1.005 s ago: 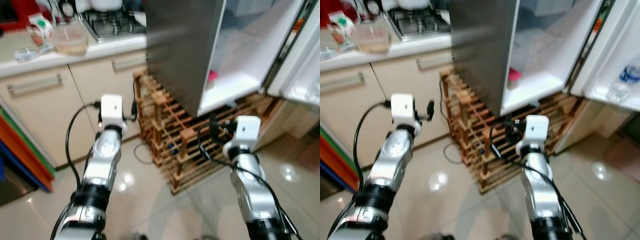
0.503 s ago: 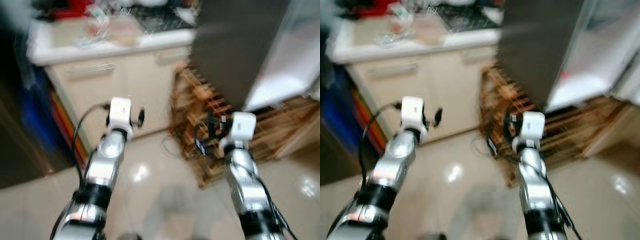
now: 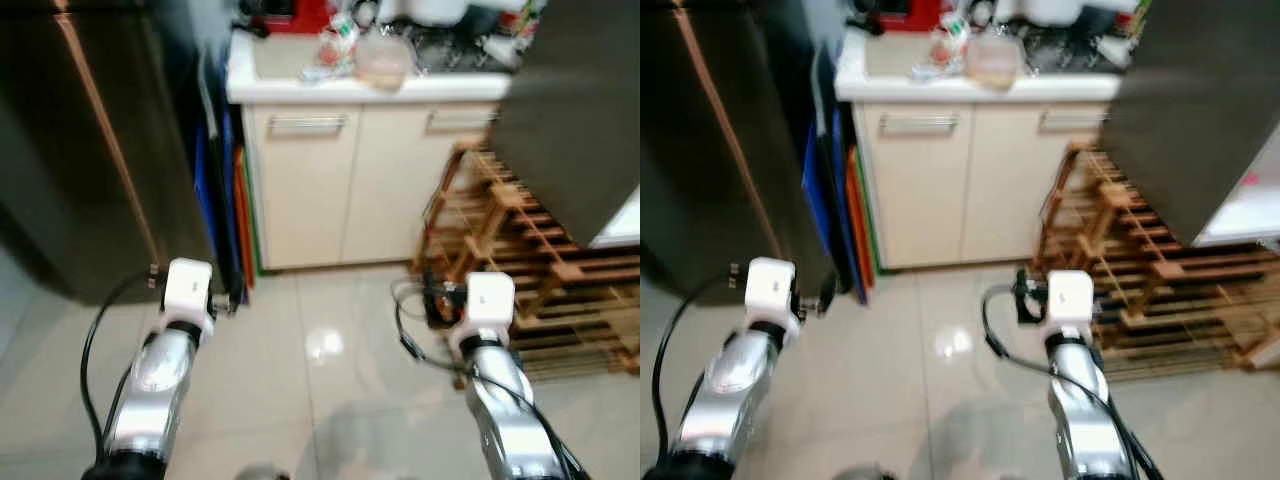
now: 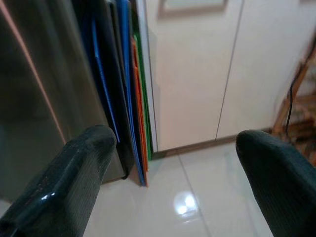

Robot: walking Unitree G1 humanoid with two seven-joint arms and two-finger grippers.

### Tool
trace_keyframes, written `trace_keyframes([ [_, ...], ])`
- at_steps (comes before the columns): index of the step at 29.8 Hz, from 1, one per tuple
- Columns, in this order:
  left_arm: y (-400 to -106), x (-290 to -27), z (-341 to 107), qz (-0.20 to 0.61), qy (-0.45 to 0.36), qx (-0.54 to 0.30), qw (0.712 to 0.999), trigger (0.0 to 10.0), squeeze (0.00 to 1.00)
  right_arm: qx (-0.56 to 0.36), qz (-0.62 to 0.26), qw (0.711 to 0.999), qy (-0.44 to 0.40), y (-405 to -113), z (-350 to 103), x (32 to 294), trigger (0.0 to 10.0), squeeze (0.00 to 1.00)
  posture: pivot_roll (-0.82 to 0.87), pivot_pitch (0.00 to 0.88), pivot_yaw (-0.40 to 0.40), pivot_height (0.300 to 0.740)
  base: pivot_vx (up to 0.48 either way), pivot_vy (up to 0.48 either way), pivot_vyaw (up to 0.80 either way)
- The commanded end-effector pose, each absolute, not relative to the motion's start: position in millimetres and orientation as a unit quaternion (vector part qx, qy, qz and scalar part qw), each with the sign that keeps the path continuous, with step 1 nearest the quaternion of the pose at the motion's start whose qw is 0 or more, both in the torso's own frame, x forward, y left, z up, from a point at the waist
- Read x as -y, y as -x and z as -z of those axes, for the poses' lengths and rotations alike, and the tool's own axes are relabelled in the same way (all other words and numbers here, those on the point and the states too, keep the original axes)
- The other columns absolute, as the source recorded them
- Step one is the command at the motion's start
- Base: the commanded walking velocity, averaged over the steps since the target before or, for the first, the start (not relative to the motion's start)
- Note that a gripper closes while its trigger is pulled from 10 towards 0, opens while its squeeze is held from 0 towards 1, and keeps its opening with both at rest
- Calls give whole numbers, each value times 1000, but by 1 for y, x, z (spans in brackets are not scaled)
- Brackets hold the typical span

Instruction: Restocking fridge

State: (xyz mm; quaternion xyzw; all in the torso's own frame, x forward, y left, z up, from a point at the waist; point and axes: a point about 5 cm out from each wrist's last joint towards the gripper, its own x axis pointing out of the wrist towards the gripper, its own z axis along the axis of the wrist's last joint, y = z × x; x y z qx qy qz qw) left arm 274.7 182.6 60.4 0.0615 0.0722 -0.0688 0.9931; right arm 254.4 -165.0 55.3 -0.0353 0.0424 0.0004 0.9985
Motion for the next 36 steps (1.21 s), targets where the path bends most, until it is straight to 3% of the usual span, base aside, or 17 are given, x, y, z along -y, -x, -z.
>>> trace_keyframes([
  [1, -286, -172, -79, 79, -71, -35, 994, 10000, 0, -16, -20, 999, 42, -258, -65, 158, 10000, 0, -71, 0, 7, 740, 0, 0, 469],
  [9, -301, -157, -104, 71, -49, 6, 996, 10000, 0, 18, -12, 1000, 22, -275, -84, 147, 10000, 0, -71, 0, -4, 740, 47, 0, 301],
  [12, -306, -159, -112, 47, -38, 14, 998, 10000, 0, 34, -4, 999, 20, -276, -92, 148, 10000, 0, -76, 0, -1, 740, 480, 0, 0],
  [17, -316, -142, -125, 67, -33, 31, 997, 10000, 0, 35, 3, 999, 24, -278, -92, 152, 10000, 0, -102, 0, 2, 740, 480, 0, 0],
  [26, -325, -135, -132, 83, -54, 39, 994, 10000, 0, 41, 11, 999, 28, -284, -97, 154, 10000, 0, -110, 0, 16, 740, 480, 0, 0],
  [32, -327, -123, -143, 121, 1, 66, 990, 10000, 0, 42, 4, 999, 32, -288, -97, 150, 10000, 0, -111, 0, 25, 740, 480, 0, 0],
  [36, -329, -119, -146, 129, -11, 73, 989, 10000, 0, 37, 9, 999, 33, -291, -96, 154, 10000, 0, -108, 0, 26, 740, 480, 0, 0],
])
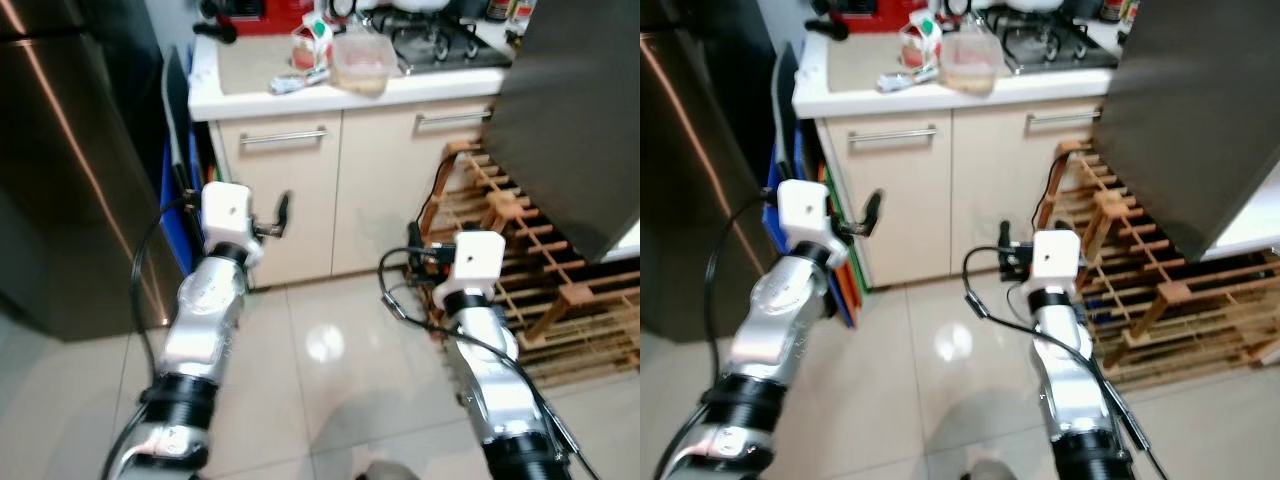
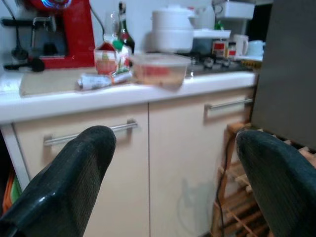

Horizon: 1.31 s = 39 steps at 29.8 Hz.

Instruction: Restocking fridge

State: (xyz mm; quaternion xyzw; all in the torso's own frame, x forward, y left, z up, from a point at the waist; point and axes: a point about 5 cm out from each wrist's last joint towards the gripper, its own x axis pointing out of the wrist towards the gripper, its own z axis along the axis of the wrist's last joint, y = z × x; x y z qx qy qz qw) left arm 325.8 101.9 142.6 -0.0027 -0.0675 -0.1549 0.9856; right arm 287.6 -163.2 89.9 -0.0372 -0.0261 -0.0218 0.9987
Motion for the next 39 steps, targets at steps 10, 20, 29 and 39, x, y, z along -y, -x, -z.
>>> trace_keyframes([
  [10, -333, -113, -147, 134, -5, 74, 988, 10000, 0, 49, 7, 998, 33, -303, -101, 150, 10000, 0, -110, 0, 33, 740, 480, 0, 0],
  [20, -337, -111, -148, 128, -14, 78, 989, 10000, 0, 40, -14, 998, 41, -304, -97, 146, 10000, 0, -105, 0, -2, 740, 480, 0, 0],
  [29, -335, -103, -149, 140, -12, 90, 986, 10000, 0, 43, -10, 998, 45, -303, -97, 147, 10000, 0, -120, 0, 7, 740, 480, 0, 0],
  [39, -333, -99, -147, 157, -26, 84, 984, 10000, 0, 41, -5, 998, 38, -301, -96, 145, 10000, 0, -122, 0, 26, 740, 0, -267, 0],
])
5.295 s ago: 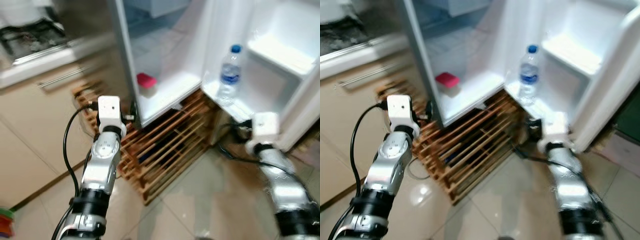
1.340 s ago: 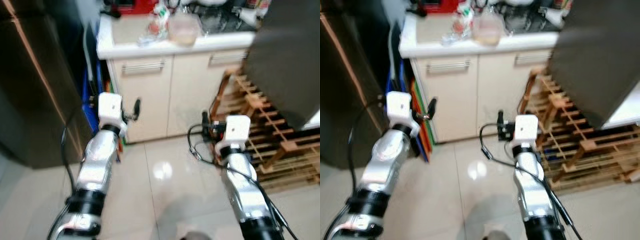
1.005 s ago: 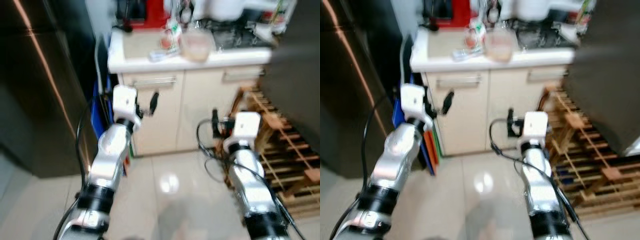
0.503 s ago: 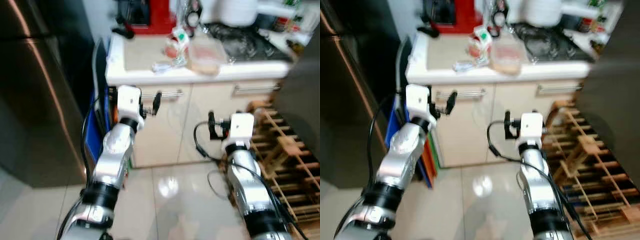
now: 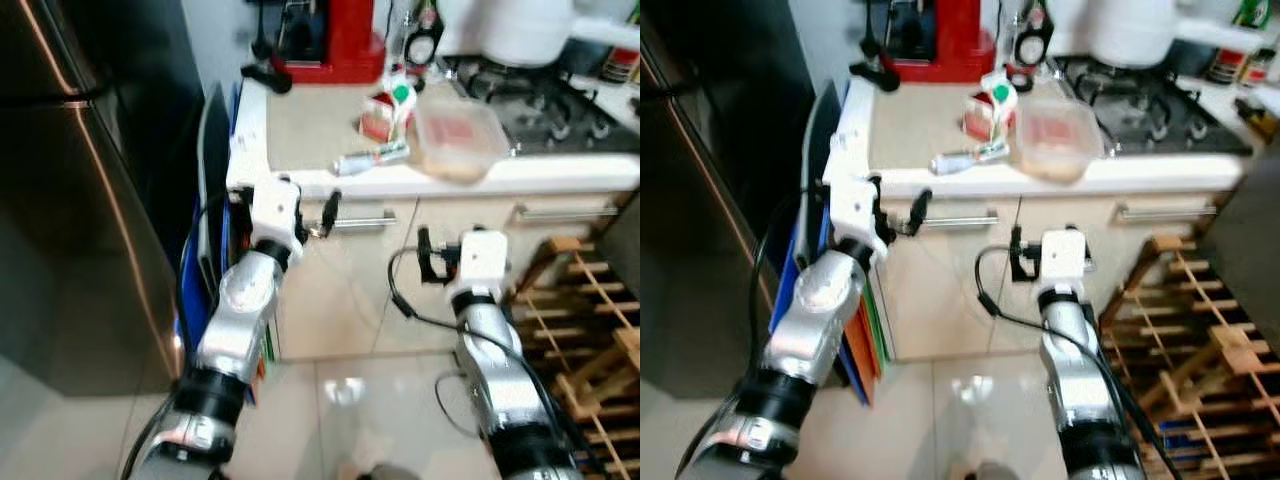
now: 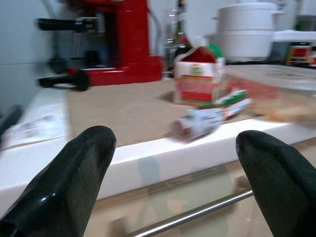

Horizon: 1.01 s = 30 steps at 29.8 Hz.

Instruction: Restocking fridge

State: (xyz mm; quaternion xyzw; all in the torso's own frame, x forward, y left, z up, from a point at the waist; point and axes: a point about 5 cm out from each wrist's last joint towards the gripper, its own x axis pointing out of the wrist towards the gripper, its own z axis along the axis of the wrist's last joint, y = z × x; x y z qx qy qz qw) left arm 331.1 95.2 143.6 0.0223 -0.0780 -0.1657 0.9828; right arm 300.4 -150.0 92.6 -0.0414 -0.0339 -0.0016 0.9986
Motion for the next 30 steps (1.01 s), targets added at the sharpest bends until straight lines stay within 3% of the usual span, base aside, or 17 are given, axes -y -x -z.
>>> trace_keyframes([
  [1, -333, -100, -147, 157, -25, 84, 984, 10000, 0, 42, -5, 998, 38, -301, -96, 145, 10000, 0, -122, 0, 26, 740, 0, -428, 0],
  [21, -338, -102, -151, 156, -19, 83, 984, 10000, 0, 46, -1, 998, 36, -303, -97, 144, 10000, 0, -126, 0, 37, 740, 25, -420, 0],
  [30, -348, -97, -164, 183, -33, 91, 978, 10000, 0, 58, 7, 998, 36, -303, -102, 146, 10000, 0, -129, 0, 37, 740, 73, 0, 0],
])
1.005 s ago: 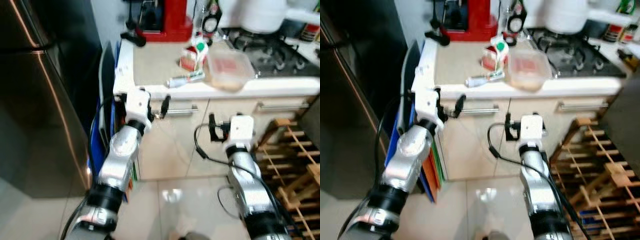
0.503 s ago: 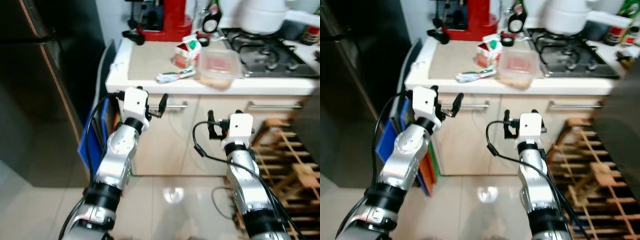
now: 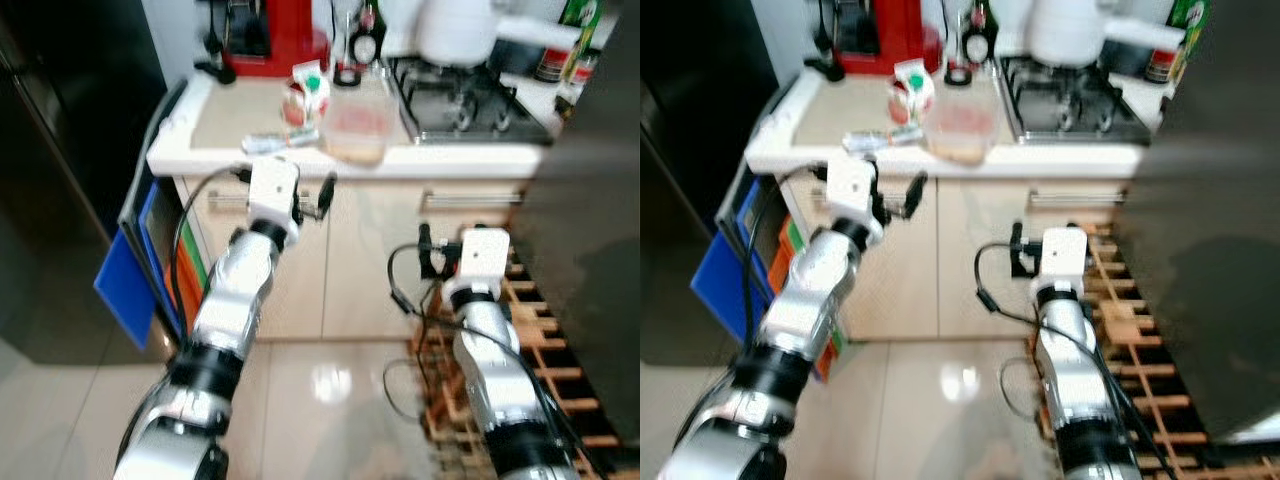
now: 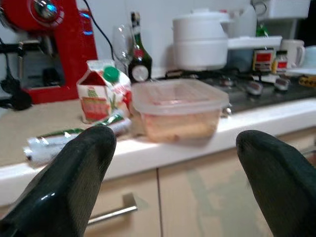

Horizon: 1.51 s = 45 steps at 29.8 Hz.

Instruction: Restocking fridge

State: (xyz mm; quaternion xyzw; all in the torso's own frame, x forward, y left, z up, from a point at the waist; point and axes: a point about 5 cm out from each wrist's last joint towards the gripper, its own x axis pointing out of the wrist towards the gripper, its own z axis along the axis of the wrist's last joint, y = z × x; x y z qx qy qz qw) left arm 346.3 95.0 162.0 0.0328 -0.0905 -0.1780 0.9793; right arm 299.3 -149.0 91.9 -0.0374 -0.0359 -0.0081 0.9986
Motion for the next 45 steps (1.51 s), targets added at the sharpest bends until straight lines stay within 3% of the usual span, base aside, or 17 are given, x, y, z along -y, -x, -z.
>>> trace_keyframes([
  [1, -347, -95, -166, 190, -26, 98, 977, 10000, 0, 62, 8, 997, 34, -304, -104, 146, 10000, 0, -130, 0, 37, 740, 0, 0, 0],
  [7, -343, -94, -177, 175, -9, 137, 975, 10000, 0, 101, 31, 993, 46, -303, -117, 149, 10000, 0, -127, 0, 39, 740, 400, 0, 0],
  [13, -338, -94, -197, 181, -6, 186, 966, 10000, 0, 207, 64, 975, 54, -306, -173, 151, 10000, 0, -128, 0, 38, 740, 480, 0, 0],
  [32, -332, -84, -230, 211, -11, 240, 947, 10000, 0, 192, 76, 977, 56, -306, -168, 153, 10000, 0, -129, 0, 36, 740, 480, 0, 0],
  [40, -344, -78, -277, 278, 1, 222, 934, 10000, 0, 198, 81, 975, 51, -304, -177, 158, 10000, 0, -134, 0, 37, 740, 0, 0, 0],
  [45, -354, -81, -274, 286, 10, 176, 942, 10000, 0, 179, 72, 981, 7, -313, -184, 161, 10000, 0, -141, 0, 48, 740, 0, 0, 0],
])
